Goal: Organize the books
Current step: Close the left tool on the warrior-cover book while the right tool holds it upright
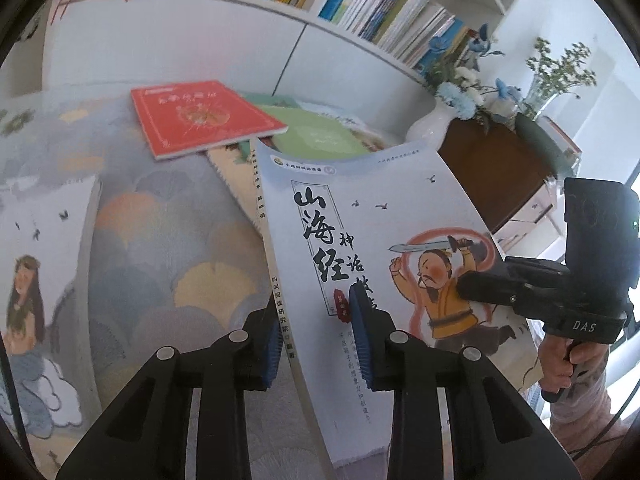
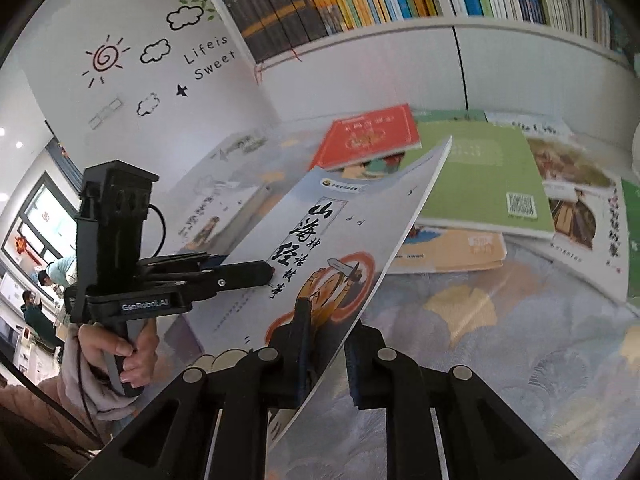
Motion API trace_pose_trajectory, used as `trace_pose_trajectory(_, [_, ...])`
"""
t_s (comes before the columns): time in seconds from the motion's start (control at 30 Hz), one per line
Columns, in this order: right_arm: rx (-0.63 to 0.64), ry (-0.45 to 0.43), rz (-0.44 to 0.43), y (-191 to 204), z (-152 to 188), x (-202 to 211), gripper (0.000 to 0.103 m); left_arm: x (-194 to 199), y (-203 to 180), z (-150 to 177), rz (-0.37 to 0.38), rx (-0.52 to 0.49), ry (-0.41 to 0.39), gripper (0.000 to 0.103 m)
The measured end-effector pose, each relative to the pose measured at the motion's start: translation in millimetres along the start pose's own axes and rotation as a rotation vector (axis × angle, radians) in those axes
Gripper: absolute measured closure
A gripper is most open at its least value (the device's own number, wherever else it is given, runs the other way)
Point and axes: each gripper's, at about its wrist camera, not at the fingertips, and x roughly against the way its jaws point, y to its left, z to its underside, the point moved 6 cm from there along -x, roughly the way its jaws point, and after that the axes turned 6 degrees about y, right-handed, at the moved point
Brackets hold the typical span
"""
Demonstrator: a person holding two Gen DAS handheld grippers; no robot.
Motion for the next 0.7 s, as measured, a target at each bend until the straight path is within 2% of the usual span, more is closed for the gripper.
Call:
trace_pose_trajectory(0.2, [0.012, -0.027, 0.002, 16, -14, 14, 0.088, 26, -2, -12, -0.011, -0.017, -0.039, 0.075])
trace_pose_trajectory(0.4, [0.069, -0.060, -0.001, 49, -43, 19, 0.088, 66, 12, -32, -0.050, -0.040, -0.082, 0.075])
trace_pose_trajectory(0.57, [0.099, -0.076, -0.052, 78, -69, 8, 0.088, 103, 40, -39, -0.062, -0.034, -0.085, 0.075])
trace_pose_trajectory(0.7, [0.122, -0.049, -0.100, 105, -90, -19, 0.088, 126, 74, -37, -0.110, -0.008, -0.105, 0.075])
